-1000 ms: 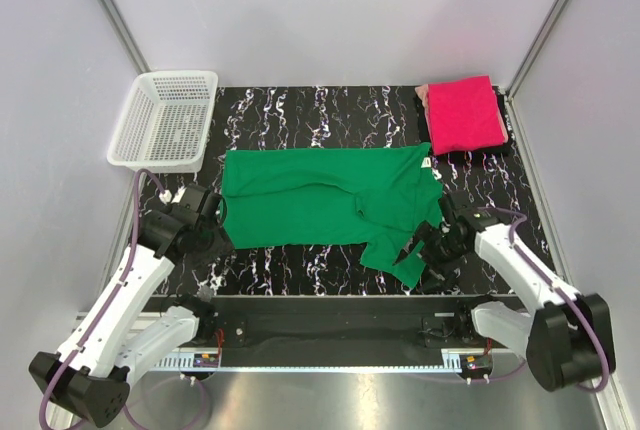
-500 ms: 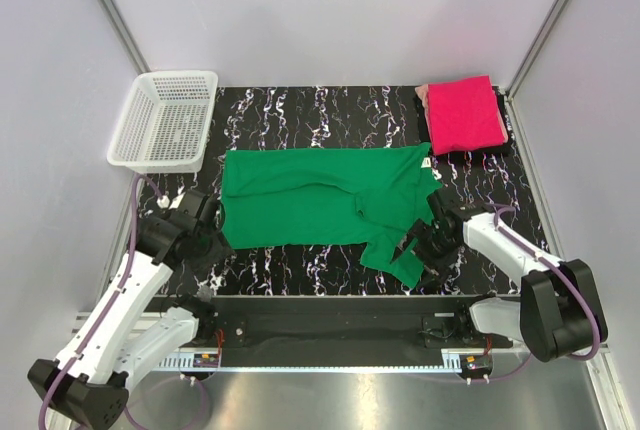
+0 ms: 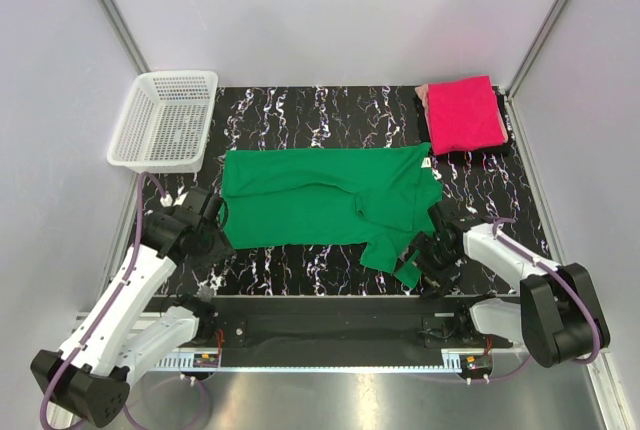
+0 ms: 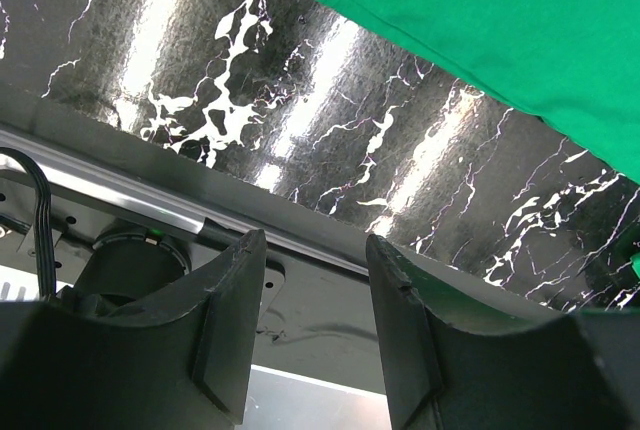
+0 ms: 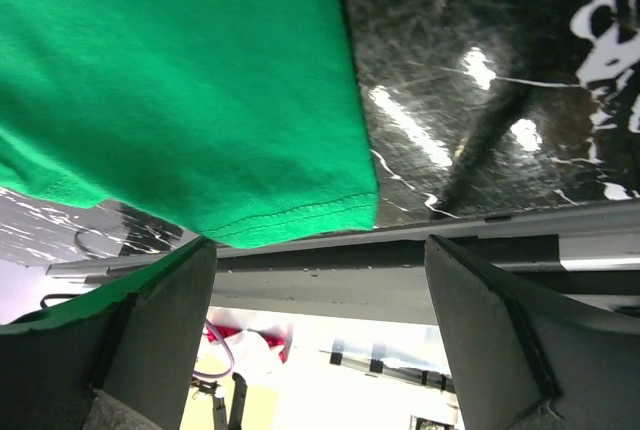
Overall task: Fold and stack the t-shirts
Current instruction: Fold the tshirt
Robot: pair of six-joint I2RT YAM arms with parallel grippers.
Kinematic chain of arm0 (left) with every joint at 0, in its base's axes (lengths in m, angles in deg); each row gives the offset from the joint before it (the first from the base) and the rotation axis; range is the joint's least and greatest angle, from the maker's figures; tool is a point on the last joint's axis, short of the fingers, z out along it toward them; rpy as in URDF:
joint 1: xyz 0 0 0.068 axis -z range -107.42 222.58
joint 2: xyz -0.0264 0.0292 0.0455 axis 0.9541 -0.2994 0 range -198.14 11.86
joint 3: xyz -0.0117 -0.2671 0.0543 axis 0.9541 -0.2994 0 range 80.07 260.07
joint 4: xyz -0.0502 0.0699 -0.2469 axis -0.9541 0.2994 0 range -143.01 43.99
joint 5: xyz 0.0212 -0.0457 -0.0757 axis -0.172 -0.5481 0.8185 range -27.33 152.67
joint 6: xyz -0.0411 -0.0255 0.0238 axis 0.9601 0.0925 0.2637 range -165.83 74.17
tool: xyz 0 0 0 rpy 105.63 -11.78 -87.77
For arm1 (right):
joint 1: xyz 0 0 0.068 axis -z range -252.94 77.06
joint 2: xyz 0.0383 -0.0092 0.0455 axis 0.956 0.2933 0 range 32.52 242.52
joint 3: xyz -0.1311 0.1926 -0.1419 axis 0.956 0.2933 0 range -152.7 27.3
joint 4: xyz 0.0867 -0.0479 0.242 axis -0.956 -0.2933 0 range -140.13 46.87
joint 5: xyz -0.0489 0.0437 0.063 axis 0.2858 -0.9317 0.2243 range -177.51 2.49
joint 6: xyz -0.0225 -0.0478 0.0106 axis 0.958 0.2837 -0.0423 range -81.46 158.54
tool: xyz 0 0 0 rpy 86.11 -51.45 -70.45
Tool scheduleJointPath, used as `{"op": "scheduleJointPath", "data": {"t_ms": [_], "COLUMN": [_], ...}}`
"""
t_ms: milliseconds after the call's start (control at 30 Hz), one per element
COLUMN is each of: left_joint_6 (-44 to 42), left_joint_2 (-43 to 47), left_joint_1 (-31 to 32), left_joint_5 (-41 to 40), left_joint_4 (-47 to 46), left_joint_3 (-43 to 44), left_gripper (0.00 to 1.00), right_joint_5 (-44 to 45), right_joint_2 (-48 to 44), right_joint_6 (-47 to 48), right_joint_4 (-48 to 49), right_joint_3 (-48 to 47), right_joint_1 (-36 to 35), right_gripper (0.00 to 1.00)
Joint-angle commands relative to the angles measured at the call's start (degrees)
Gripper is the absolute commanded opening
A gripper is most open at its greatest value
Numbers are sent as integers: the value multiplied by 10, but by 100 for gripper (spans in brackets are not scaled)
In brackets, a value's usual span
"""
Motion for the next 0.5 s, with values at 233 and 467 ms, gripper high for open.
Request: {"op": "scheduleJointPath", "data": {"t_ms": [233, 467], "left_joint_6": [-12, -22], "left_joint_2": [-10, -22], "left_joint_1": [1, 2], "left_joint_5": [-10, -14], "left_joint_4": [10, 15], "left_joint_3": [39, 52], "left_gripper": [50, 50], "right_joint_5": [6, 11], "right_joint_2": [17, 36], "right_joint_6": [-20, -48], "right_joint_4": [26, 55], "right_joint_3": [-13, -14], "right_joint_1": [-12, -26], "right_gripper": [90, 83]}}
